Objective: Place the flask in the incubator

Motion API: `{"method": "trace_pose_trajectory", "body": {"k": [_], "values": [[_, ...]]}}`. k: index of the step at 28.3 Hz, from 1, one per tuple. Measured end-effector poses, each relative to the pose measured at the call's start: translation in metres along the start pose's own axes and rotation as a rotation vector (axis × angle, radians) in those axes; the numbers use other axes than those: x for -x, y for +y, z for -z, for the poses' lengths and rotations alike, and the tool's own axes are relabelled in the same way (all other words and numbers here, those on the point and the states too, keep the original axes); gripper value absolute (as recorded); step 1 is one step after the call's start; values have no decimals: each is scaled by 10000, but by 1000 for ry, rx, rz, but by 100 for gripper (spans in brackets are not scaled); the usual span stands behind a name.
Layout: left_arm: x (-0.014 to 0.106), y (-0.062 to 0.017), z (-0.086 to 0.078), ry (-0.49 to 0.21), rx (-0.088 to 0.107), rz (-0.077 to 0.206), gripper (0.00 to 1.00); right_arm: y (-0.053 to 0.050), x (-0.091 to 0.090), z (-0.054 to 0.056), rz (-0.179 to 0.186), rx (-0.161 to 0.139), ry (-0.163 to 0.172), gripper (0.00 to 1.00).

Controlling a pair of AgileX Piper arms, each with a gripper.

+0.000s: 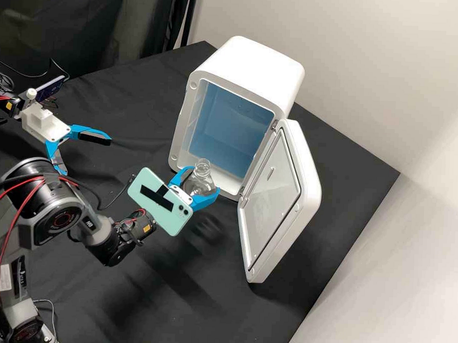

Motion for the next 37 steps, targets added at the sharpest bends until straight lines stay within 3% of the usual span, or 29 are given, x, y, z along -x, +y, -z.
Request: {"method": "trace_pose_trajectory", "body": {"k": [4, 8, 15, 17, 20, 26, 31, 37], "values": [[0, 0, 0, 0, 0, 0, 100, -8, -246, 45, -22, -10, 8, 0], [0, 0, 0, 0, 0, 0, 100, -16, -452, 70, -29, -21, -4, 0], [-16, -41, -11, -7, 5, 19, 100, -31, -811, 177, -52, -8, -18, 0], [-20, -52, -13, -8, 7, 23, 100, -57, -920, 225, -51, 9, -10, 0], [-23, -66, -9, -7, 9, 30, 100, -116, -1065, 288, -43, 25, -3, 0], [-35, -75, -27, -15, 9, 33, 100, -291, -1376, 392, -18, 48, -25, 0], [-54, -100, -16, -13, 14, 44, 100, -396, -1572, 458, -7, 38, -37, 0], [-65, -136, -21, -16, 18, 60, 100, -529, -1822, 462, 15, 19, -74, 0]]}}
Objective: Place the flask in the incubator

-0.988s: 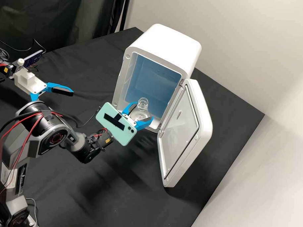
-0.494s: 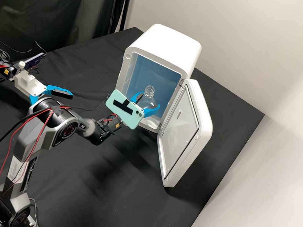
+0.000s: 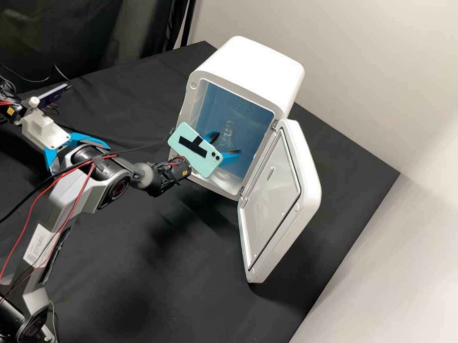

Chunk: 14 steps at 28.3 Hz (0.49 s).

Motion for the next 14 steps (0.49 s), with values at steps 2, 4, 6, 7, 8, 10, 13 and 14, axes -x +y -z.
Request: {"method": "trace_pose_trajectory", "body": {"k": [2, 4, 6, 7, 8, 10, 13, 14], "values": [[-11, 2, 5, 1, 0, -1, 100, -13, -76, 12, 8, 11, -3, 0], [-31, -3, 7, 1, 2, 1, 100, -20, -156, 31, 16, 18, -6, 0], [-33, -4, 6, 3, 3, 1, 100, -6, -222, 68, 9, 15, -11, 0], [-33, -4, 6, 3, 3, 1, 100, 10, -256, 106, 1, 18, -5, 0], [-36, 0, 7, 2, 3, -1, 100, 22, -294, 122, -6, 14, -6, 0], [-36, 0, 7, 2, 3, -1, 100, 38, -358, 159, -19, 22, -4, 0], [-36, 0, 7, 2, 3, -1, 100, 60, -426, 199, -23, 19, -12, 0], [-36, 0, 7, 2, 3, -1, 100, 68, -441, 217, -21, 20, -14, 0]]}}
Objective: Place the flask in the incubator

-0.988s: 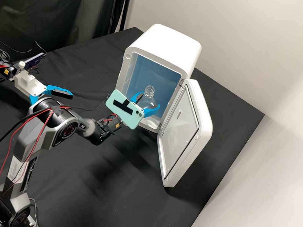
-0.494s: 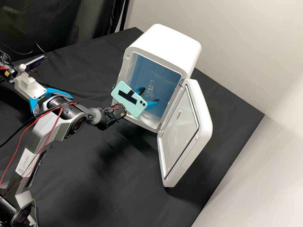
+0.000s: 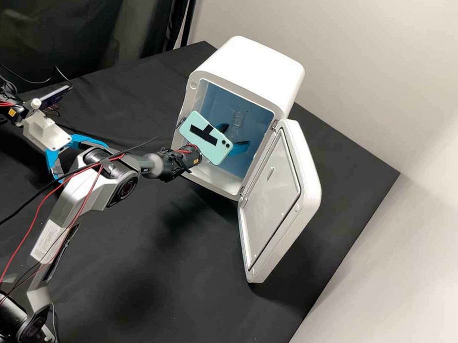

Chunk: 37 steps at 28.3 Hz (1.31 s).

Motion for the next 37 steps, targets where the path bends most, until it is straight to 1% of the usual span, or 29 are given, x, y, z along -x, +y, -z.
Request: {"method": "trace_pose_trajectory", "body": {"k": [1, 2, 4, 6, 8, 10, 14, 16, 19, 24, 30, 32, 34, 35, 37], "values": [[0, 0, 0, 0, 0, 0, 100, 10, -21, 27, 4, -5, -3, 0], [-1, -2, 1, 0, 0, 1, 100, 6, -32, 35, 11, 1, -5, 0], [-1, -2, 1, 0, 0, 1, 100, 24, -55, 90, 8, 6, 1, 0], [-1, -2, 1, 0, 0, 1, 100, 24, -95, 115, 4, 12, 3, 0], [-2, -5, 2, 0, 1, 2, 100, 31, -121, 115, 1, 7, -9, 0], [-7, -23, 7, 2, 4, 10, 100, 15, -143, 110, 7, 6, -17, 0], [-10, -37, 11, 3, 6, 17, 100, 14, -153, 119, 15, 17, -29, 0], [-12, -43, 12, 4, 7, 19, 100, 15, -156, 121, 20, 17, -35, 0], [-13, -48, 14, 4, 8, 22, 100, 14, -157, 118, 23, 19, -39, 0], [-13, -48, 14, 4, 8, 22, 100, 4, -153, 124, 23, 11, -44, 0], [-13, -48, 14, 4, 8, 22, 100, -23, -155, 116, 28, 11, -47, 0], [-13, -48, 14, 4, 8, 22, 100, -44, -157, 108, 32, 12, -49, 0], [-13, -48, 14, 4, 8, 22, 100, -60, -159, 106, 26, 14, -47, 0], [-13, -48, 14, 4, 8, 22, 100, -58, -160, 104, 24, 11, -47, 0], [-18, -43, 14, 4, 7, 20, 100, -90, -163, 90, 26, 8, -50, 0]]}}
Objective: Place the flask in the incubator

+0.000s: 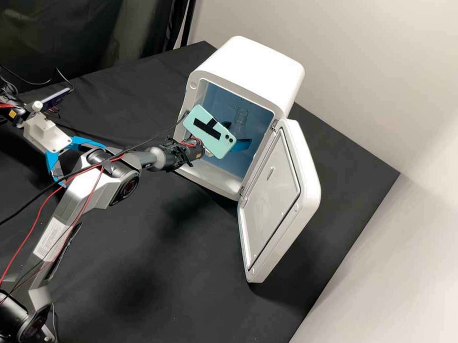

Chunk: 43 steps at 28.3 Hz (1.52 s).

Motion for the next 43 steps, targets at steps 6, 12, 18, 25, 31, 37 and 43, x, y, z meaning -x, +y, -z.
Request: {"method": "trace_pose_trajectory", "body": {"k": [6, 12, 18, 25, 31, 37, 43], "values": [[-9, 16, 16, 5, -1, -7, 100, -120, -22, -64, 17, -19, -12, 0], [-8, 18, 23, 8, 0, -8, 100, -198, -31, -93, 18, -39, -14, 0], [-7, 19, 27, 9, 0, -8, 100, -305, -26, -145, 43, -33, -27, 0], [-7, 19, 27, 9, 0, -8, 100, -470, -29, -263, 95, -3, -48, 0], [-7, 19, 27, 9, 0, -8, 100, -505, -25, -296, 92, 4, -40, 0], [-7, 19, 27, 9, 0, -8, 100, -528, -24, -316, 95, 15, -38, 0], [-7, 19, 27, 9, 0, -8, 100, -528, -24, -316, 95, 15, -38, 0]]}}
